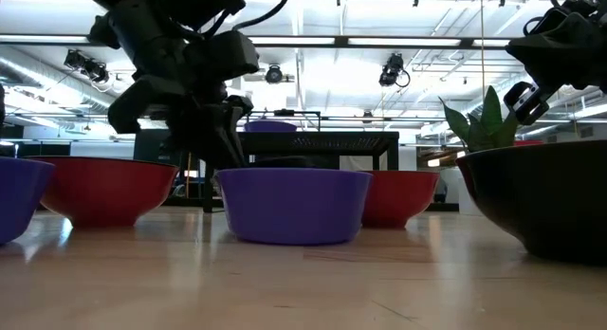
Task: Pick & Place Mini bowls
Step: Put the top left orange bowl on the shelf
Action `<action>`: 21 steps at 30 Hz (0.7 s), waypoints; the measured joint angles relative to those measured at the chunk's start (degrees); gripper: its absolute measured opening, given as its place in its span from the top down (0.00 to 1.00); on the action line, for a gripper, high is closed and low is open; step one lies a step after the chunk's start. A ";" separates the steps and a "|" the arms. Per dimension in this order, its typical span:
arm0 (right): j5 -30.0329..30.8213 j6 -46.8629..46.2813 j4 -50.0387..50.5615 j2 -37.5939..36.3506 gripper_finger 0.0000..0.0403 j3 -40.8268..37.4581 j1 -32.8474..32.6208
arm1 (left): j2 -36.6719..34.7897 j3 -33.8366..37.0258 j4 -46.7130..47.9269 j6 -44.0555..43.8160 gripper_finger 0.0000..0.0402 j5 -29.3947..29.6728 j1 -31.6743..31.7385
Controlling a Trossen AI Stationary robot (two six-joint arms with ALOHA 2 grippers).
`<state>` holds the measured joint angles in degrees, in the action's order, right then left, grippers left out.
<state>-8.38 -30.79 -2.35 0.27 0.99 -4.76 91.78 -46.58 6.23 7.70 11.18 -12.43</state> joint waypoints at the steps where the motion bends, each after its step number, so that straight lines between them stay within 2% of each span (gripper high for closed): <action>1: 0.00 0.00 0.00 0.00 0.95 -0.01 -0.02 | -0.07 -0.11 -0.27 -0.03 0.97 0.04 -0.01; 7: 0.00 0.00 -0.02 0.00 0.95 0.00 -0.02 | 0.03 -0.11 -2.45 2.59 0.96 0.48 -1.70; 10: 0.00 0.00 -0.02 0.00 0.95 -0.01 0.00 | -0.28 -2.13 -0.68 2.78 0.98 -0.09 -2.26; 15: -0.02 0.00 -0.04 0.02 0.95 -0.02 -0.02 | -0.91 -10.94 9.70 3.47 0.97 1.45 -3.39; 18: 0.00 0.00 -0.14 0.00 0.95 0.00 0.00 | -0.89 -17.89 20.41 3.71 0.98 4.64 -4.01; 21: 0.00 0.00 -0.14 0.00 0.95 -0.01 -0.01 | -0.89 -24.41 24.61 6.51 0.98 7.88 -3.97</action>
<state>-8.38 -30.79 -2.49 0.27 0.99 -4.77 90.89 -70.99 30.84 14.21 19.05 -16.40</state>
